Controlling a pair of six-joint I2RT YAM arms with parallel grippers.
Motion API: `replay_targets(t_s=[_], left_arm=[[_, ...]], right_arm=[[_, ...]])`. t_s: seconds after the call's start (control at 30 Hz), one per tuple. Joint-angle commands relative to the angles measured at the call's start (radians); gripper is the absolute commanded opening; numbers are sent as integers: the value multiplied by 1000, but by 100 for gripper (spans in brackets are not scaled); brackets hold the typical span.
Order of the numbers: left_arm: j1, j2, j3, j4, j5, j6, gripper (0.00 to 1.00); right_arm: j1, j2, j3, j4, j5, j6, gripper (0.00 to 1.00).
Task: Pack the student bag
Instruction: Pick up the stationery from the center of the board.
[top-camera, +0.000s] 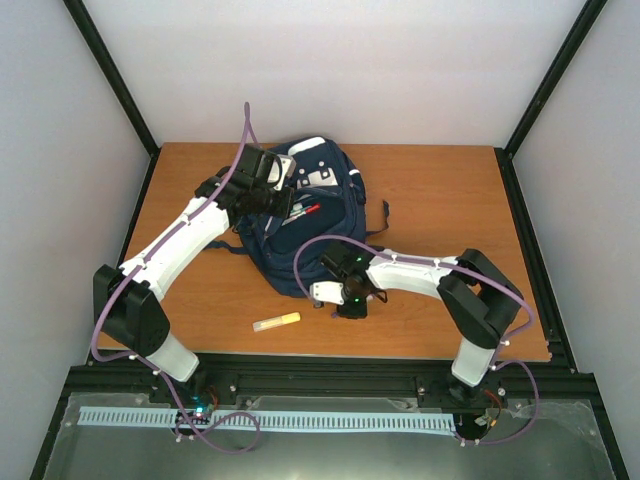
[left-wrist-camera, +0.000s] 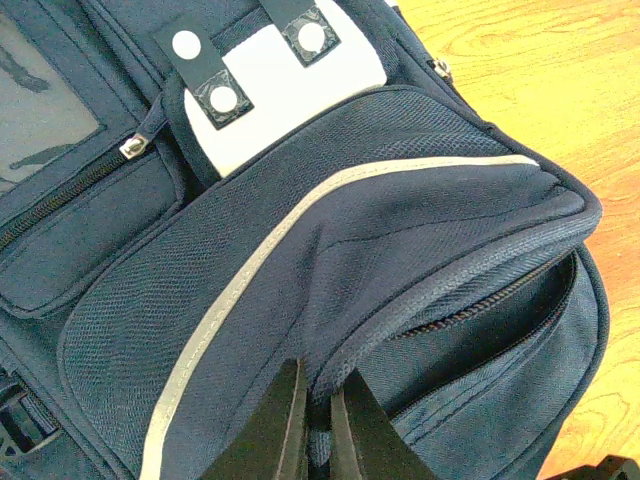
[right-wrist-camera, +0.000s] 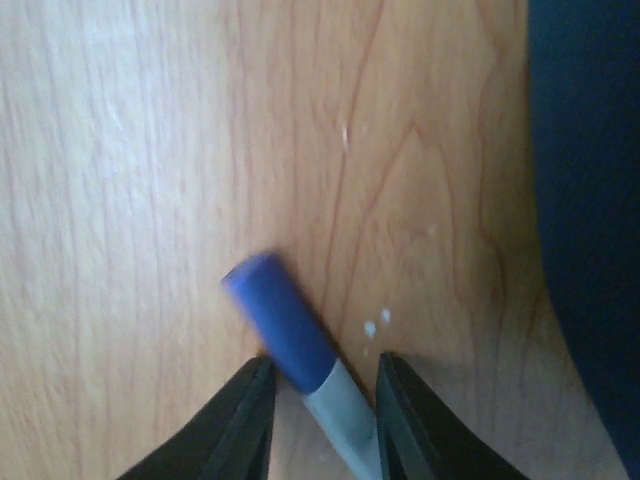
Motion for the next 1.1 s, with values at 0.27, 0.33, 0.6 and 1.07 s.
replay_targets(t_s=[0.27,0.33,0.6,1.07], left_arm=[[12,-23,68,18,20,-38,1],[12,-23,68,18,23,-40,1],[12,-23,69,16,25,-42,1],[12,-24,71,14,23,-42,1]], right_arm=[[-168,-98,-143,-32,74,173,16],[-214,-97,-149,-29,85,201,14],[-392,-113,-150,-35,62,256,11],[-401,-115,-204,-51,158,244,16]])
